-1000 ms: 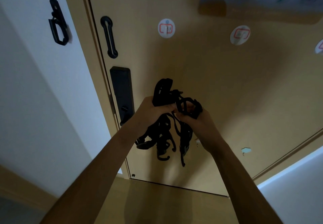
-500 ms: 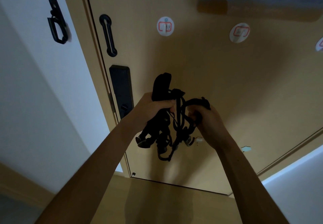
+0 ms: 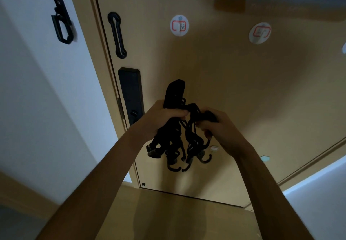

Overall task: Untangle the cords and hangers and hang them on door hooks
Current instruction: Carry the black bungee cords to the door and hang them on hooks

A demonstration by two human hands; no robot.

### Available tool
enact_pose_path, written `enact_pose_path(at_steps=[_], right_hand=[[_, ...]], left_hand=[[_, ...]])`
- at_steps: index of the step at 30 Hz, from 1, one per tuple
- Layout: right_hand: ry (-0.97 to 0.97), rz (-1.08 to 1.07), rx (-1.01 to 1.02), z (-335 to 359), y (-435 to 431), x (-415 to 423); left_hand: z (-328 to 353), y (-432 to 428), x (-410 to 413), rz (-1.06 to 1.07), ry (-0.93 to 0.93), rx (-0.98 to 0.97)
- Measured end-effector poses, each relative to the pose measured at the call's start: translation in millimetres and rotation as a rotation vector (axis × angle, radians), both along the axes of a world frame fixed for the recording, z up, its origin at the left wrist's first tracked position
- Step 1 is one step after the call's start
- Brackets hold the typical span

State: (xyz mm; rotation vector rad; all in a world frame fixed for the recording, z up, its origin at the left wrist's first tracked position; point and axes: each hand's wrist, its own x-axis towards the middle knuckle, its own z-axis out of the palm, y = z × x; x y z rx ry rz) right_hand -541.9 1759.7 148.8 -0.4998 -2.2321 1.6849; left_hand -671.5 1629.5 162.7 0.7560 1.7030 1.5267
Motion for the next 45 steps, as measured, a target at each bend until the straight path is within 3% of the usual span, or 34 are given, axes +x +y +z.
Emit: enact_pose_path(at_steps=[6, 9, 17, 26, 30, 36, 41, 45], right_hand=[[-0.28, 0.261, 0.053, -10.4, -6.2, 1.5], [-0.344, 0.259, 0.105, -14.0, -8.8, 0.1], [-0.252, 0.122, 0.142, -13.4, 4.6, 2.2], [-0.098, -0.012, 0.12, -3.9, 1.3, -1.1], [-0.085, 0.014, 0.108, 0.4, 0.5, 0.2], [-0.067, 0.025, 0.262, 6.8, 2.4, 0.6], [-0.012, 0.005, 0.338, 12.2, 7.4, 5.7], [0.078, -0.092, 0.334, 22.6, 14.6, 6.0]], left_hand=[[1.1, -2.1, -3.2, -0.078, -0.067, 0.066], [-0.4, -2.6, -5.4, -0.092, -0.01, 0.018], [-14.0, -4.6, -18.2, 0.043, -0.004, -0.06], [-28.2, -0.8, -8.1, -0.074, -0.056, -0.175], [-33.1, 3.0, -2.9, -0.174, 0.073, -0.136], [-31.4, 6.7, 4.6, -0.254, 0.163, -0.002], [-25.1, 12.0, 2.2, -0.247, 0.176, -0.08], [-19.1, 19.7, -1.7, -0.26, 0.288, -0.212]])
